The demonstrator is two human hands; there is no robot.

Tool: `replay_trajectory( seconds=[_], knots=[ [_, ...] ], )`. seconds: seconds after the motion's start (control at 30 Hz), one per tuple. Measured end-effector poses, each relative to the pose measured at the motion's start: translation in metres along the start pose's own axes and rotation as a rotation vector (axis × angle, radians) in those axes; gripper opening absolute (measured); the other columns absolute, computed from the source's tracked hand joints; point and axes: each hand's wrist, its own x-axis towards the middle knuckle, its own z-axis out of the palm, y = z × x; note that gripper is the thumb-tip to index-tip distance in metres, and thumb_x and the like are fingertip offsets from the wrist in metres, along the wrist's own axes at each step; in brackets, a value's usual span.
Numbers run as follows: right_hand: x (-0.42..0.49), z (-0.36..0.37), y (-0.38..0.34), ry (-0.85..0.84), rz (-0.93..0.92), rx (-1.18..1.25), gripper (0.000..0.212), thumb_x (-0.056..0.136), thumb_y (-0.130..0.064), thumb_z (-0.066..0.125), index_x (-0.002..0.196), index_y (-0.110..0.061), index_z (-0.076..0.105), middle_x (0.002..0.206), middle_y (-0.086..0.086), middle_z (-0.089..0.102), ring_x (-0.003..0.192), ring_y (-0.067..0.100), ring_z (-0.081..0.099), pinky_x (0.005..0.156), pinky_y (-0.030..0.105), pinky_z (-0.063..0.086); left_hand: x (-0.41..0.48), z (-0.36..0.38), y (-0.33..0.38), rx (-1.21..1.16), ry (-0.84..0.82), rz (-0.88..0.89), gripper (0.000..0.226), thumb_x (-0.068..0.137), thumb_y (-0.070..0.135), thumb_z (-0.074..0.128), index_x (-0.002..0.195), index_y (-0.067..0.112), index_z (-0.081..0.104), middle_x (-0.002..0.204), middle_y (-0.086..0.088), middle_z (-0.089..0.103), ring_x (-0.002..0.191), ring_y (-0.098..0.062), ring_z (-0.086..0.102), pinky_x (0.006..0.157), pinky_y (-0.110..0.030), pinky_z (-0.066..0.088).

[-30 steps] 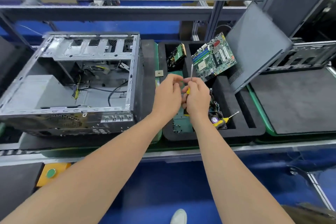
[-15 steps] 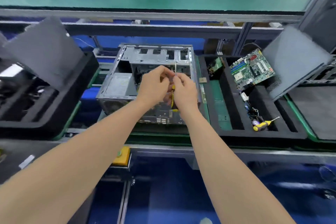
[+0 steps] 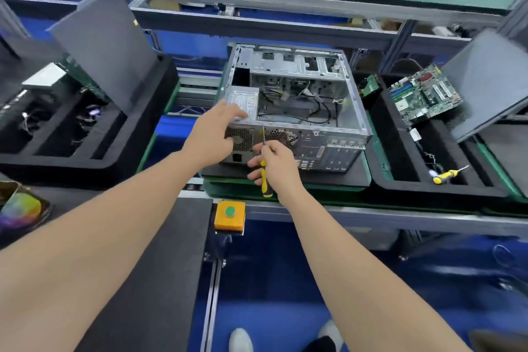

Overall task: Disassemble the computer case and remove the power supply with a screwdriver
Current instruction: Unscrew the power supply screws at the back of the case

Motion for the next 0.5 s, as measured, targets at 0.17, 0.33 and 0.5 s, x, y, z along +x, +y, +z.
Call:
replay_trajectory(
  seconds=[0.17,0.33,0.5],
  knots=[
    [-0.001,0.014,0.022,0.074,0.046,-0.04,0.028,0.111,-0.019,0.038,0.104,-0.019,0.065,0.082,0.008,0.073,0.059,0.023,0.067,0.054,0.034,0.054,0.005,0.002,-0.01,0.325,-0.094,0.041,0.096,0.067,0.004,0.071,0.151,0.034,0.035,0.162,0.005,0.029,0.153,-0.023,0.018,0.12,-0.053,0.028],
    [-0.002,0.021,0.047,0.11,0.193,-0.085,0.026,0.11,-0.019,0.04,0.102,-0.017,0.066,0.084,0.009,0.075,0.059,0.022,0.069,0.052,0.032,0.054,0.0,0.011,-0.014,0.341,-0.103,0.043,0.107,0.071,-0.001,0.072,0.158,0.031,0.02,0.168,0.002,0.013,0.156,-0.026,0.003,0.12,-0.05,0.029],
    [-0.001,0.029,0.064,0.098,0.284,-0.105,0.025,0.108,-0.018,0.041,0.105,-0.016,0.066,0.089,0.012,0.076,0.06,0.022,0.069,0.055,0.033,0.056,-0.001,0.014,-0.008,0.258,-0.036,0.055,0.098,0.071,-0.011,0.068,0.155,0.024,0.03,0.161,-0.002,0.025,0.155,-0.029,0.009,0.116,-0.043,0.036]
  ],
)
